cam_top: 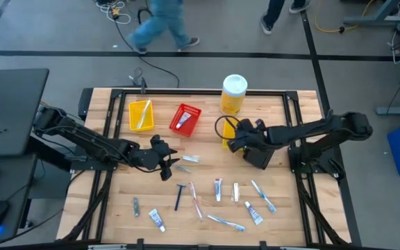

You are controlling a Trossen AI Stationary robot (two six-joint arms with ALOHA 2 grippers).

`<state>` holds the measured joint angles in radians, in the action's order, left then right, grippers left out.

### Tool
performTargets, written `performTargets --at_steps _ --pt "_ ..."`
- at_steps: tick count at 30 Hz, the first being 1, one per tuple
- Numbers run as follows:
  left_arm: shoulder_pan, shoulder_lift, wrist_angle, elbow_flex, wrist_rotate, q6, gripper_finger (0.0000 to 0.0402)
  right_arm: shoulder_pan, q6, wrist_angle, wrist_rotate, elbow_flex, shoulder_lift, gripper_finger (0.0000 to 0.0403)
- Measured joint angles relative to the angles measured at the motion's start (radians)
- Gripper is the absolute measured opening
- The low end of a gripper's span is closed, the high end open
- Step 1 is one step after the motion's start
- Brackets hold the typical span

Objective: Pick & Place Travel size toiletries
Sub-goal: Put the blue razor into the right yellow basket

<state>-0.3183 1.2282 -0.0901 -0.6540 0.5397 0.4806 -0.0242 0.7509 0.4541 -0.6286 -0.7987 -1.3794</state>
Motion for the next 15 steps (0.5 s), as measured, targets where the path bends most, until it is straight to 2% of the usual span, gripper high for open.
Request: performTargets --at_steps 6,13,15 --pt "0.0 0.0 0.009 0.0 0.0 0.009 0.0164 0.079 0.045 -0.165 0.046 0.13 -0.029 0.0054" --pt "0.0 0.0 0.041 0.0 0.001 0.009 0.0164 0.142 0.022 -0.378 0.24 0.24 -0.042 0.0055" --pt "0.0 0.0 0.056 0.0 0.003 -0.001 0.0164 0.144 -0.016 -0.409 0.261 0.262 -0.042 0.0055"
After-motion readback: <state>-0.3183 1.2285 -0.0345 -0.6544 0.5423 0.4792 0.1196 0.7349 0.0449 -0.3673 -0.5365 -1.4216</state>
